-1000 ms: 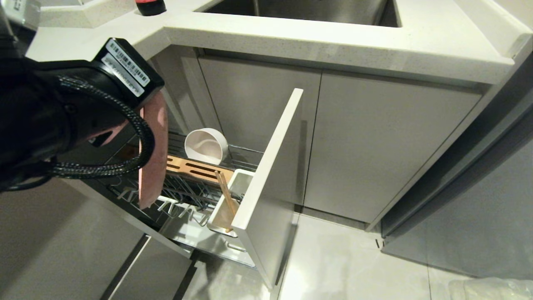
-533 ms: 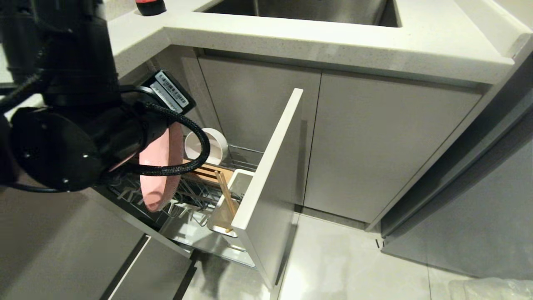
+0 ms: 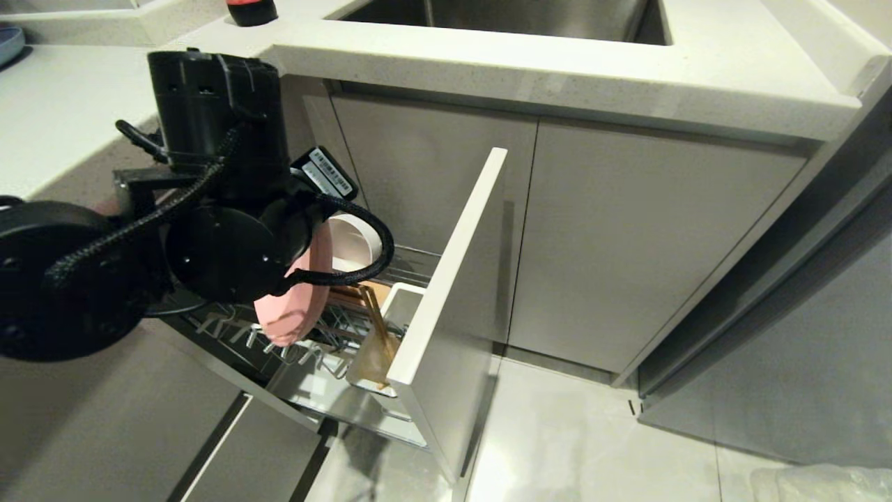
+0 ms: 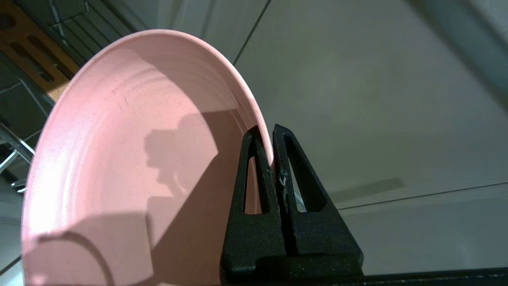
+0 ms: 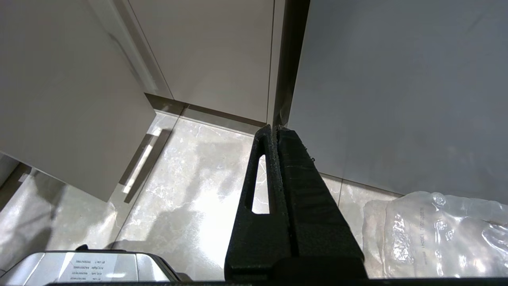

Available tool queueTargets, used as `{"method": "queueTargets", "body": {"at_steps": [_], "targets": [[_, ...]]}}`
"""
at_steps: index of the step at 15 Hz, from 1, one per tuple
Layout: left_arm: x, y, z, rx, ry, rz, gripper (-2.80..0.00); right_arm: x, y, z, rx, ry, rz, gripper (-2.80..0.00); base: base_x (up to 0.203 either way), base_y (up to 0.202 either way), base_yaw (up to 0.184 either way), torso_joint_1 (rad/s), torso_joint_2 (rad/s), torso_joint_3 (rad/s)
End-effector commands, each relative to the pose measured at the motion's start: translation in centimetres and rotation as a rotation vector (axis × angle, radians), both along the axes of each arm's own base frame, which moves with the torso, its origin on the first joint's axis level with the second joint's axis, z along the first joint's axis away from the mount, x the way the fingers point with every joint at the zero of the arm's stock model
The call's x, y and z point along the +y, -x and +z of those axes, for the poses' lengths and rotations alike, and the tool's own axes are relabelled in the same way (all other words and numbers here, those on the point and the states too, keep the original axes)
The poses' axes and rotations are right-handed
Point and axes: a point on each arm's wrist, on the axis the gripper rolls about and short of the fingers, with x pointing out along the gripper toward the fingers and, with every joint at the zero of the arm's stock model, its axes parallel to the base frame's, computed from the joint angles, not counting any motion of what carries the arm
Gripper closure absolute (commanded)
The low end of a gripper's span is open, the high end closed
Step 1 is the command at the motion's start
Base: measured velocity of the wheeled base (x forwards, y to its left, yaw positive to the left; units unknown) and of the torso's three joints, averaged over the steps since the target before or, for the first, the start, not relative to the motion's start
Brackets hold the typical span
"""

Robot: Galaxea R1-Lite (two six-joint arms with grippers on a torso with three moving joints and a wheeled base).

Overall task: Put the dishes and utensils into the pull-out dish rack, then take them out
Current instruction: Pick up the plate and place it in the cupboard

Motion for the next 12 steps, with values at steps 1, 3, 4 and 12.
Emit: {"method": "queueTargets", "body": {"at_steps": [1, 3, 4, 12], "targets": [[-0.3, -0.5, -0.7, 0.018, -0.014, 0.009, 0.0, 0.0, 0.0, 0.0, -0.002, 0.0, 0.001, 0.0, 0.0, 0.0, 0.0, 0.0, 0.0, 0.0], [-0.3, -0.1, -0.5, 0.018, -0.026, -0.003, 0.0, 0.0, 0.0, 0.0, -0.002, 0.0, 0.001, 0.0, 0.0, 0.0, 0.0, 0.0, 0.0, 0.0], [-0.3, -0.1, -0.4, 0.016, -0.04, -0.005, 0.0, 0.0, 0.0, 0.0, -0.002, 0.0, 0.001, 0.0, 0.0, 0.0, 0.0, 0.0, 0.0, 0.0], [0.7, 1.1, 1.1, -0.021, -0.033, -0.01, 0.0, 0.0, 0.0, 0.0, -0.002, 0.0, 0.001, 0.0, 0.0, 0.0, 0.0, 0.0, 0.0, 0.0]]}}
